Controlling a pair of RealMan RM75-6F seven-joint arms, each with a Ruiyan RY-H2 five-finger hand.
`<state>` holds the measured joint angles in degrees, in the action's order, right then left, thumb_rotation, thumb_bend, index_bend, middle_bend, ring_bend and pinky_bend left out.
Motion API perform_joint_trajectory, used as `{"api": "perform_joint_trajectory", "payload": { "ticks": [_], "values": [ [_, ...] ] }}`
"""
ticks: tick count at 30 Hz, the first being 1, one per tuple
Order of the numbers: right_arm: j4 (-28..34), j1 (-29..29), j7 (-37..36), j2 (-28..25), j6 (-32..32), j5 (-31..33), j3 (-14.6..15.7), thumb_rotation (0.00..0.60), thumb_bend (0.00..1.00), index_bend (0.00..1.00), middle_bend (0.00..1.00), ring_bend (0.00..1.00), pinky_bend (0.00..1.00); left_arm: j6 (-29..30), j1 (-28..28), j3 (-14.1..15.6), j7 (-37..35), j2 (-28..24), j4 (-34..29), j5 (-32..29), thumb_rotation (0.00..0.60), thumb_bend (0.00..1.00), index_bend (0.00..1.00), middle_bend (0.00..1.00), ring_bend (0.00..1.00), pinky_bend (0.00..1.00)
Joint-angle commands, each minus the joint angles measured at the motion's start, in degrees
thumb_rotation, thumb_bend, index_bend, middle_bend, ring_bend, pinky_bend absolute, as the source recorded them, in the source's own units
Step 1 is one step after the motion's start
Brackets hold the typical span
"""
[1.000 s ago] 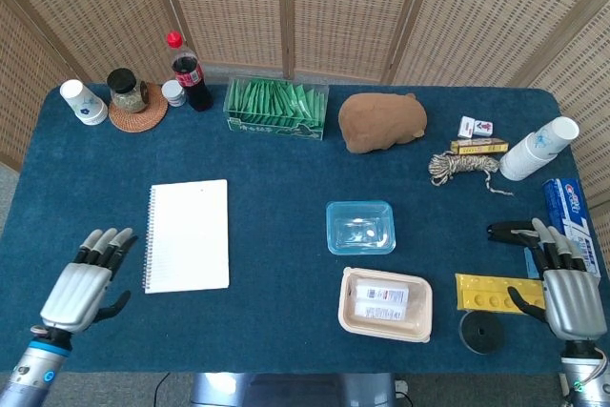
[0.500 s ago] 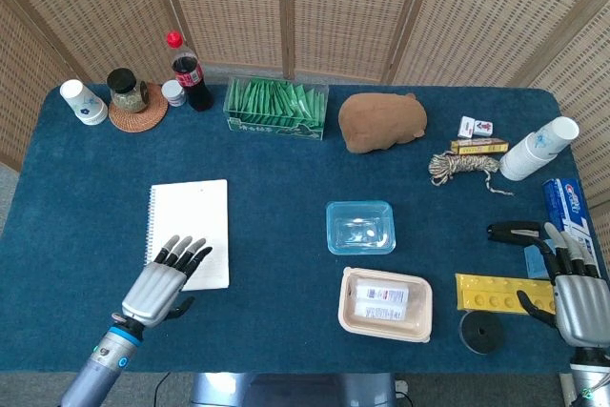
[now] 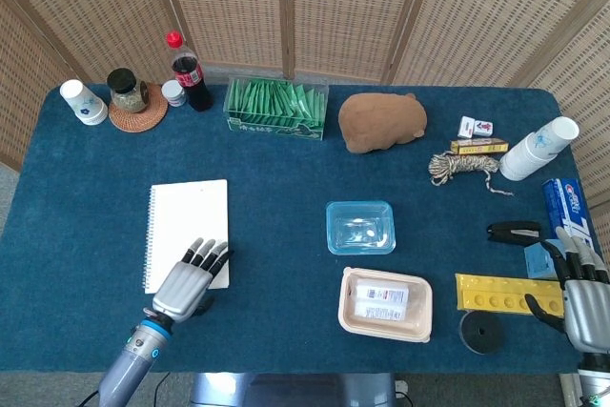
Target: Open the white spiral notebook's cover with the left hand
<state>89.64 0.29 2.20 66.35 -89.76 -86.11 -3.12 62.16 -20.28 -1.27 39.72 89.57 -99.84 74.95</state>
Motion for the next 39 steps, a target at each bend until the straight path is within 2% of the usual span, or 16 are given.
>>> {"api": "perform_joint_trajectory", "payload": {
  "ticks": [1, 34, 39],
  "values": [
    [-0.2, -0.1, -0.1, 0.1, -0.1, 0.1, 0.0, 0.6, 0.25, 0.15, 0.08, 0.06, 0.13, 0.0, -0.6, -0.2, 0.5, 0.9, 0.7, -1.1, 0.6, 0.31, 0.08, 0.04, 0.0, 0.0],
    [-0.5, -1.0, -0.6, 0.2, -1.0, -0.2, -0.4, 0.6, 0.25, 0.13, 0.07, 0.06, 0.13, 2.4, -3.6, -0.3, 1.0, 5.1, 5.1, -5.8, 0.6, 0.31, 0.09, 0.06, 0.0, 0.0],
    [-0.4, -1.2, -0.5, 0.2, -1.4, -0.3, -0.5, 0.6, 0.25, 0.13, 0.07, 0.06, 0.13, 3.4, -3.5, -0.2, 0.0, 5.0, 5.4, -5.3, 0.6, 0.36, 0.1, 0.06, 0.0, 0.0]
  ]
}}
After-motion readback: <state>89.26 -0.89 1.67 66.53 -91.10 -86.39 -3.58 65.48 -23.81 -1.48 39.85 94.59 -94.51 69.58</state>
